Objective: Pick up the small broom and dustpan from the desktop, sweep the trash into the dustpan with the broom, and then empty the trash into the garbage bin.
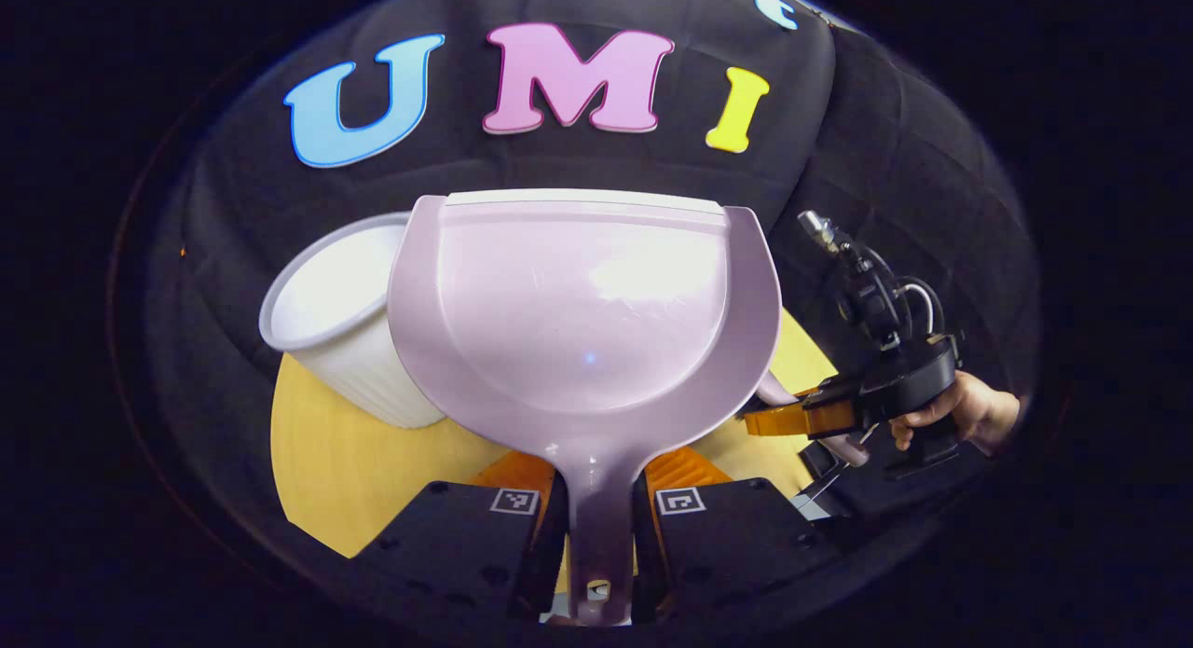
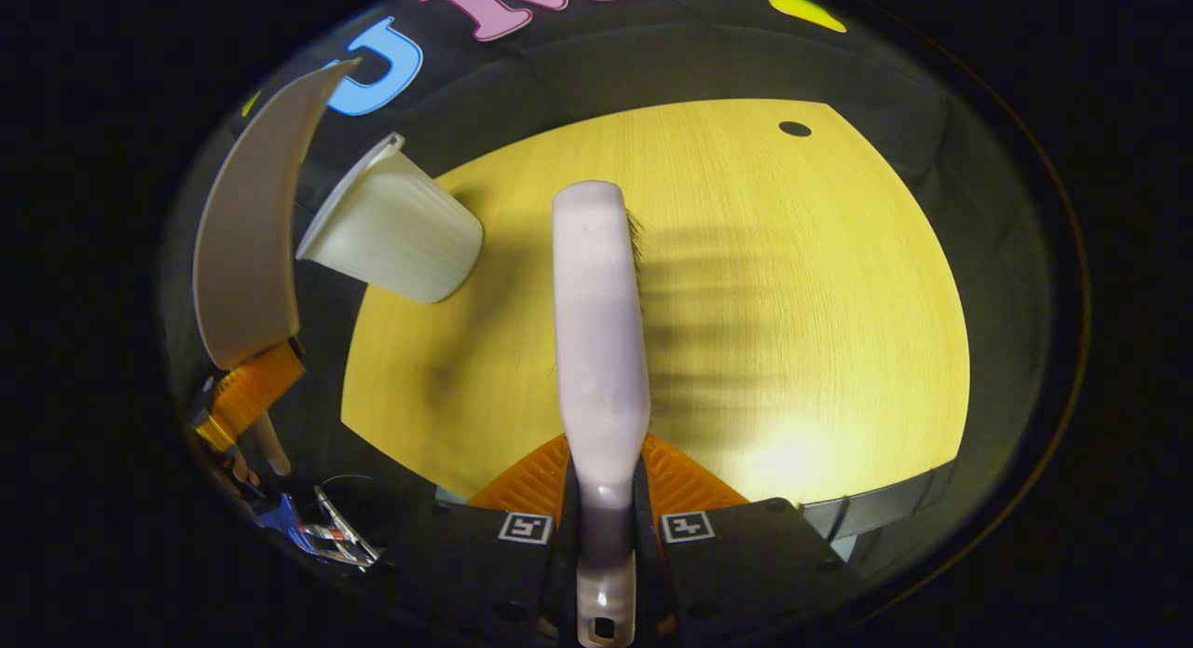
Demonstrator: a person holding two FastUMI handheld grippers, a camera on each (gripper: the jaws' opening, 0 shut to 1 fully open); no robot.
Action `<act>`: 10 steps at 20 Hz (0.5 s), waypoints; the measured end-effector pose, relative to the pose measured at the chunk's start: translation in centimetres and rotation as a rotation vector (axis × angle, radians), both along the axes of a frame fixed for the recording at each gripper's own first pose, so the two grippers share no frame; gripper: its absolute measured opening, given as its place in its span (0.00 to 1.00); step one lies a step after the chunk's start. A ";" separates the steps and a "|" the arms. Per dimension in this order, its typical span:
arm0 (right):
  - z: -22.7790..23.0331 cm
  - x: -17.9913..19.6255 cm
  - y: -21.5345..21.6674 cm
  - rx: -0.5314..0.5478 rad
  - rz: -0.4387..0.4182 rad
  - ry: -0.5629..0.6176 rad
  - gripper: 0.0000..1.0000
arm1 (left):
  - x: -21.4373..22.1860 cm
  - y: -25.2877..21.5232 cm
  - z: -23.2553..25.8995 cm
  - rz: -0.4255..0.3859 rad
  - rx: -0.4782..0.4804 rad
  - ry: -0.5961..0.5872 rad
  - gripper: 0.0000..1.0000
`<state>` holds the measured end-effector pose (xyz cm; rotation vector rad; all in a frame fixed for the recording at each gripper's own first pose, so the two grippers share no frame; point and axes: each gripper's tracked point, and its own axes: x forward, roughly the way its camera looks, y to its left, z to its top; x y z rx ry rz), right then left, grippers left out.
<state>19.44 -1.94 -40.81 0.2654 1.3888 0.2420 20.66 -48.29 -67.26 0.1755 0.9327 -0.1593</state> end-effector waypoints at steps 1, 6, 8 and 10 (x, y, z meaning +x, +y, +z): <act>-1.3 0.1 0.2 -0.015 0.005 0.011 0.28 | 0.4 -0.1 -2.0 0.029 0.017 0.031 0.30; -6.3 0.5 0.1 -0.108 0.028 0.078 0.28 | 1.6 1.5 -6.9 0.167 0.020 0.171 0.30; -7.4 0.6 0.6 -0.132 0.033 0.104 0.28 | 1.7 1.1 -8.4 0.181 0.065 0.218 0.29; -7.5 1.0 1.5 -0.140 0.027 0.151 0.29 | 1.5 0.2 -9.2 0.234 0.037 0.278 0.30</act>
